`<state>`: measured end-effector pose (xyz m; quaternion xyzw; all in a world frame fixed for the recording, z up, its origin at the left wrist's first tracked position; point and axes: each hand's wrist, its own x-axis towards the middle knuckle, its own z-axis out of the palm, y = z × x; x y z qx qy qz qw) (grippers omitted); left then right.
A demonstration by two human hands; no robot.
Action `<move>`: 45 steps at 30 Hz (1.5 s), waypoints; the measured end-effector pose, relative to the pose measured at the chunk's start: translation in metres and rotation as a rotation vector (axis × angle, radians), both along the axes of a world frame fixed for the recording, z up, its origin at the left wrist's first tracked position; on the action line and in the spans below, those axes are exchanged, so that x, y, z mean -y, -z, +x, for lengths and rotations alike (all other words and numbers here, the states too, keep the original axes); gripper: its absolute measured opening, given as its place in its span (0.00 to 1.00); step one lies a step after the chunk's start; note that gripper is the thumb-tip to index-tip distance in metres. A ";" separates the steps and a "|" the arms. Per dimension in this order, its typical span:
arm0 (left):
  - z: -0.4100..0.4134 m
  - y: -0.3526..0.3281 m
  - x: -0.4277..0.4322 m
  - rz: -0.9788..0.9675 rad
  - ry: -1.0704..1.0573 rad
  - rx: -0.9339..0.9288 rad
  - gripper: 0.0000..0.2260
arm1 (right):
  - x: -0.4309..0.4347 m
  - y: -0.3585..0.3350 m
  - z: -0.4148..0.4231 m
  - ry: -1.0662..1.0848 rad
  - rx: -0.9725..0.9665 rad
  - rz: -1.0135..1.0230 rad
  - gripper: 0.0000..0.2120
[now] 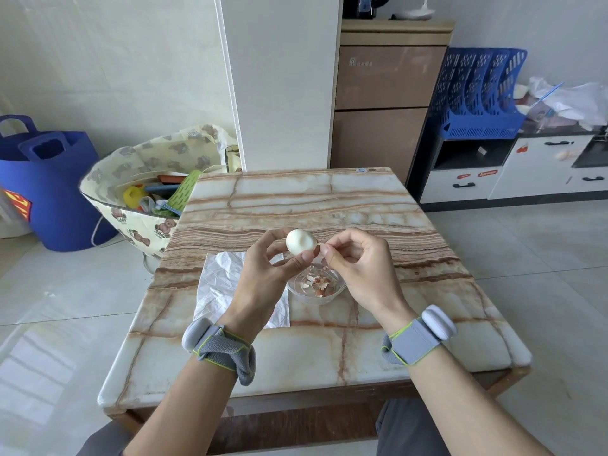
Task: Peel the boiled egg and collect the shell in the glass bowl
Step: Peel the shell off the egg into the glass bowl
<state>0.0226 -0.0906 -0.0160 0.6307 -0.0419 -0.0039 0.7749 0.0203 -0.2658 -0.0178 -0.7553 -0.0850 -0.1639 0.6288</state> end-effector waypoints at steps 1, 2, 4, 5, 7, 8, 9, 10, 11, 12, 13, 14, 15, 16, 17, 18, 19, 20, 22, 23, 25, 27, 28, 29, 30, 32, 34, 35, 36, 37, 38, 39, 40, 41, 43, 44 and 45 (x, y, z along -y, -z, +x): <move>0.000 0.000 0.000 0.006 0.001 0.002 0.19 | 0.000 0.000 0.000 0.007 0.002 0.003 0.07; 0.000 0.001 -0.001 0.009 0.001 0.003 0.19 | 0.001 0.000 0.000 0.013 0.005 0.005 0.07; 0.000 0.001 -0.001 0.012 -0.002 0.000 0.20 | 0.001 0.000 0.001 0.029 0.009 0.007 0.06; 0.000 0.002 -0.001 0.012 -0.003 -0.004 0.21 | 0.001 0.000 0.001 0.038 0.008 0.007 0.06; 0.001 0.002 0.000 0.008 -0.002 -0.010 0.21 | 0.003 0.001 0.002 0.060 0.001 0.009 0.07; 0.001 0.002 0.000 0.006 -0.001 -0.013 0.22 | 0.003 0.001 0.002 0.069 -0.007 0.006 0.07; 0.001 0.002 0.000 0.004 0.001 -0.016 0.22 | 0.005 0.002 0.002 0.074 -0.015 -0.003 0.07; 0.001 0.003 -0.001 -0.001 0.004 -0.019 0.22 | 0.006 0.003 0.002 0.073 -0.025 -0.019 0.07; 0.001 0.003 -0.001 -0.009 0.007 -0.023 0.22 | 0.007 0.004 0.002 0.068 -0.035 -0.039 0.07; 0.001 0.003 -0.001 -0.016 0.011 -0.027 0.21 | 0.007 0.005 0.002 0.062 -0.046 -0.057 0.07; 0.001 0.003 -0.001 -0.019 0.017 -0.028 0.21 | 0.008 0.006 0.002 0.057 -0.058 -0.070 0.07; 0.001 0.003 -0.001 -0.021 0.023 -0.029 0.21 | 0.008 0.007 0.003 0.054 -0.069 -0.079 0.06; 0.001 0.002 -0.001 -0.027 0.027 -0.031 0.21 | 0.008 0.007 0.003 0.052 -0.076 -0.087 0.06; 0.001 0.002 -0.001 -0.033 0.029 -0.034 0.22 | 0.007 0.008 0.003 0.051 -0.079 -0.094 0.06; 0.001 0.002 -0.001 -0.037 0.030 -0.038 0.22 | 0.007 0.007 0.003 0.049 -0.077 -0.100 0.06; 0.001 0.002 -0.001 -0.038 0.029 -0.041 0.22 | 0.007 0.007 0.003 0.046 -0.069 -0.102 0.06; 0.001 0.002 -0.001 -0.038 0.028 -0.042 0.22 | 0.006 0.006 0.002 0.044 -0.054 -0.097 0.07; 0.001 0.002 -0.001 -0.038 0.025 -0.043 0.22 | 0.005 0.004 0.001 0.042 -0.038 -0.086 0.07; 0.001 0.002 0.000 -0.034 0.021 -0.045 0.22 | 0.004 0.002 0.000 0.045 -0.014 -0.053 0.06; 0.001 0.001 0.000 -0.033 0.020 -0.046 0.22 | 0.003 0.001 0.000 0.049 -0.005 -0.038 0.05; 0.001 0.001 0.001 -0.030 0.020 -0.046 0.23 | 0.003 -0.001 0.001 0.060 -0.001 -0.018 0.04; 0.001 0.001 0.000 -0.028 0.016 -0.046 0.23 | 0.003 -0.001 0.001 0.064 -0.007 -0.004 0.04; 0.001 0.001 0.000 -0.027 0.012 -0.045 0.23 | 0.003 -0.002 0.001 0.062 -0.011 0.003 0.05; 0.001 0.001 0.000 -0.026 0.008 -0.045 0.23 | 0.002 -0.002 0.001 0.060 -0.016 0.011 0.05; 0.001 0.000 0.000 -0.025 0.005 -0.045 0.23 | 0.003 -0.001 0.001 0.060 -0.020 0.016 0.06; 0.001 0.001 0.000 -0.030 0.001 -0.047 0.23 | 0.004 0.000 0.003 0.074 -0.020 0.009 0.07; 0.001 0.001 0.000 -0.038 0.008 -0.050 0.23 | 0.005 0.003 0.004 0.067 -0.037 -0.012 0.07; 0.001 0.001 0.000 -0.041 0.012 -0.051 0.23 | 0.005 0.003 0.004 0.044 -0.055 -0.022 0.08; 0.001 0.001 0.001 -0.043 0.013 -0.052 0.23 | 0.005 0.004 0.004 0.009 -0.073 -0.030 0.10; 0.001 0.001 0.001 -0.043 0.015 -0.053 0.23 | 0.004 0.005 0.003 -0.029 -0.089 -0.042 0.11; 0.001 0.001 0.001 -0.042 0.018 -0.054 0.23 | 0.003 0.006 0.003 -0.056 -0.099 -0.058 0.12; 0.000 0.001 0.001 -0.041 0.021 -0.055 0.23 | 0.001 0.007 0.003 -0.066 -0.102 -0.072 0.11; 0.000 0.001 0.001 -0.041 0.025 -0.054 0.22 | 0.001 0.008 0.003 -0.062 -0.102 -0.080 0.10; 0.000 0.001 0.001 -0.039 0.029 -0.053 0.21 | 0.001 0.009 0.004 -0.054 -0.101 -0.082 0.09; 0.000 0.001 0.000 -0.038 0.029 -0.055 0.20 | 0.000 0.011 0.006 -0.036 -0.103 -0.072 0.07; -0.001 0.001 0.000 -0.039 0.024 -0.055 0.21 | 0.001 0.011 0.006 -0.021 -0.105 -0.069 0.06; -0.001 0.001 -0.001 -0.040 0.019 -0.055 0.21 | 0.002 0.012 0.007 -0.004 -0.105 -0.071 0.06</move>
